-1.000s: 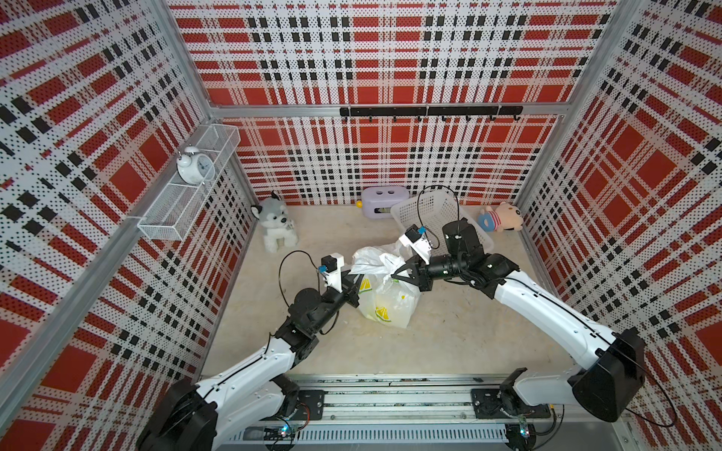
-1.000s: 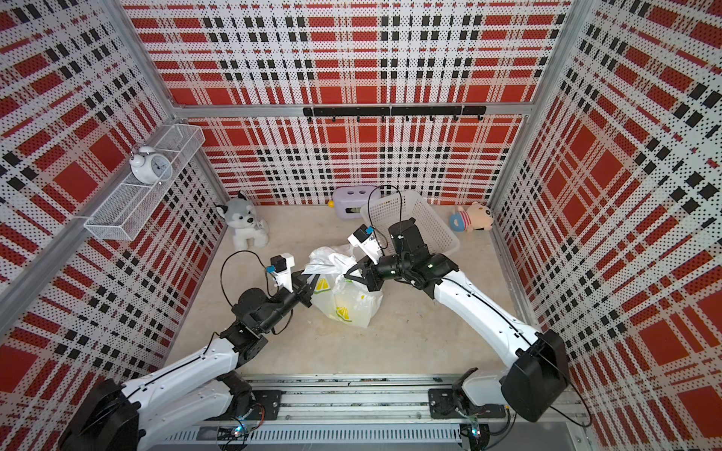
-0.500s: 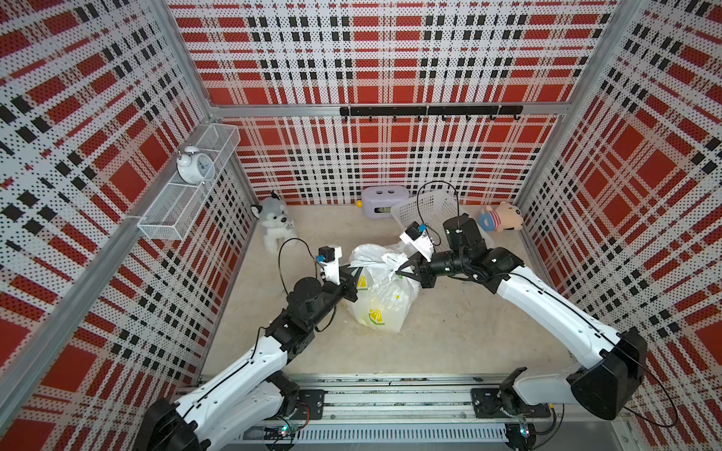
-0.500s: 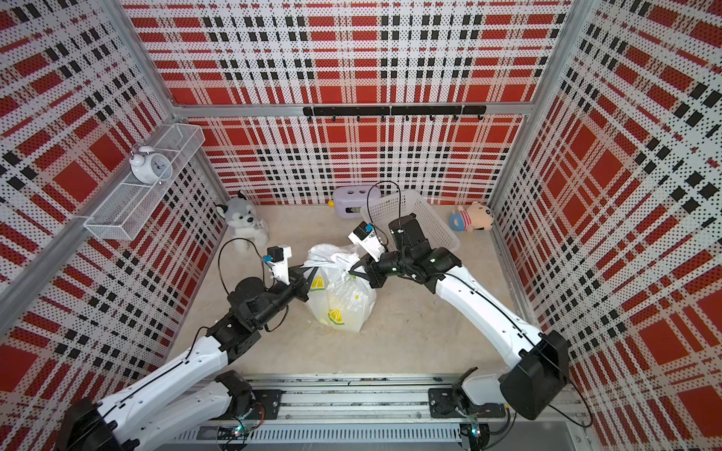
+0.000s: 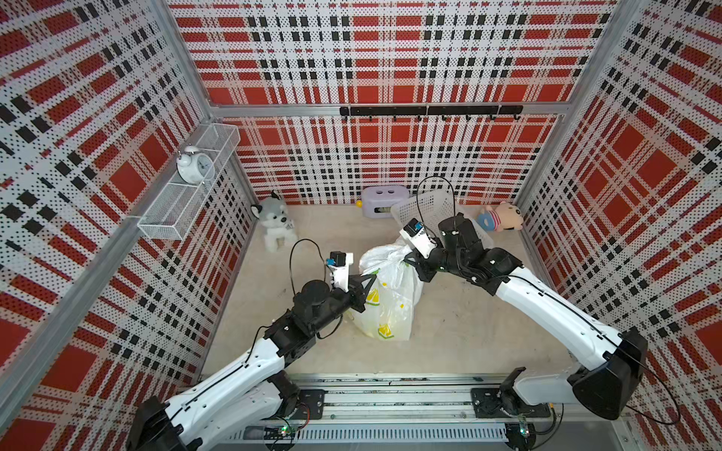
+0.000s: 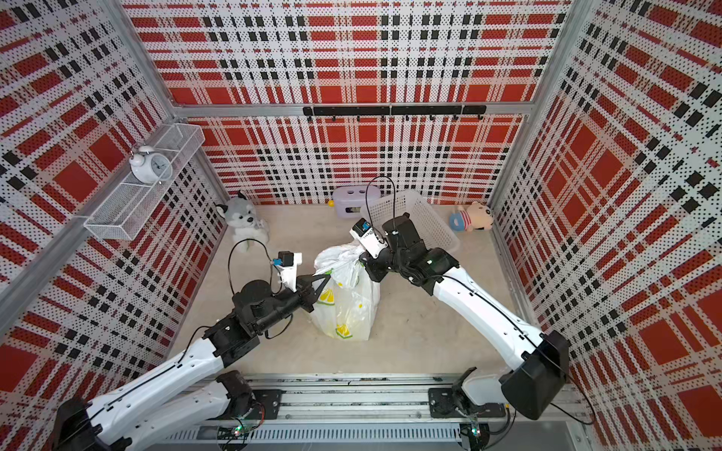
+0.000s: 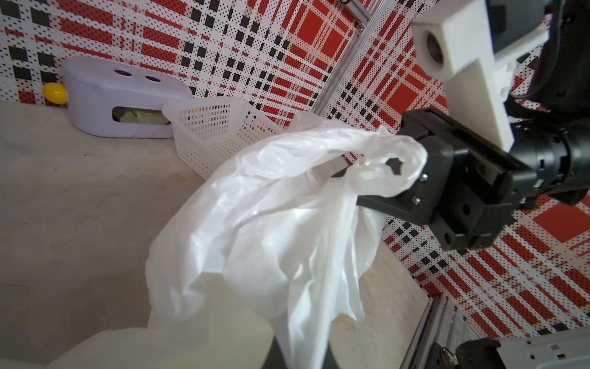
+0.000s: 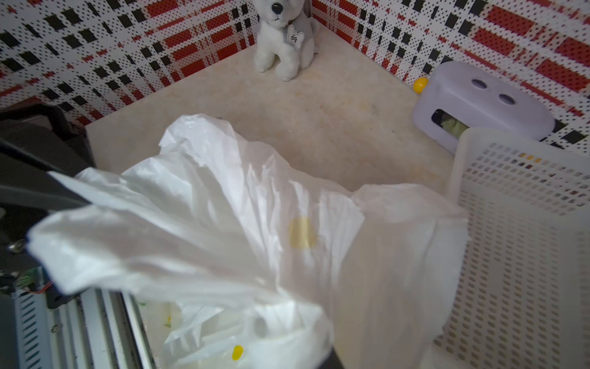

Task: Place the banana into a plastic bag & tie a knot
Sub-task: Cross the plastic bag at the center of the board.

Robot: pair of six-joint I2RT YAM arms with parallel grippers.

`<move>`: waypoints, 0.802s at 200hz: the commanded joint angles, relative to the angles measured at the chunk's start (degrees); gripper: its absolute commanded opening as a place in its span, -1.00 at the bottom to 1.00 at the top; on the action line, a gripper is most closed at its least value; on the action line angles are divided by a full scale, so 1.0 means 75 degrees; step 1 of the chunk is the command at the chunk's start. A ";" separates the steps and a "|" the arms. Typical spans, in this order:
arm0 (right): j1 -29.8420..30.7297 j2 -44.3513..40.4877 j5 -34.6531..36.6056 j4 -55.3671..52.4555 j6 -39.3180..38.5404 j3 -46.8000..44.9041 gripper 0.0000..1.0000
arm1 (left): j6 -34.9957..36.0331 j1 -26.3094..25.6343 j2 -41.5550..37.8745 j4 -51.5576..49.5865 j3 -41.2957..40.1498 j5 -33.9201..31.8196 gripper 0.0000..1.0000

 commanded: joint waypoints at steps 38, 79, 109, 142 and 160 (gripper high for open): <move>0.0407 -0.0586 0.2188 0.2682 -0.0899 -0.0894 -1.00 | -0.1296 -0.0436 -0.0314 0.1053 -0.0519 0.0557 -1.00; 0.0550 -0.1488 0.1618 0.5914 -0.1517 -0.2749 -1.00 | -0.1729 -0.0576 -0.0782 0.1171 -0.0910 0.0503 -0.91; 0.0544 -0.1534 0.1254 0.6028 -0.2137 -0.2925 -1.00 | -0.1391 -0.0476 -0.1289 -0.0147 -0.0300 -0.0502 0.44; 0.0550 -0.1758 0.0741 0.6486 -0.2890 -0.3251 -1.00 | -0.0696 0.0197 -0.0774 -0.1613 0.1375 -0.1167 0.94; 0.0555 -0.1765 0.0441 0.6288 -0.3308 -0.3135 -1.00 | -0.0255 0.0616 -0.0188 -0.1665 0.2029 -0.1042 0.96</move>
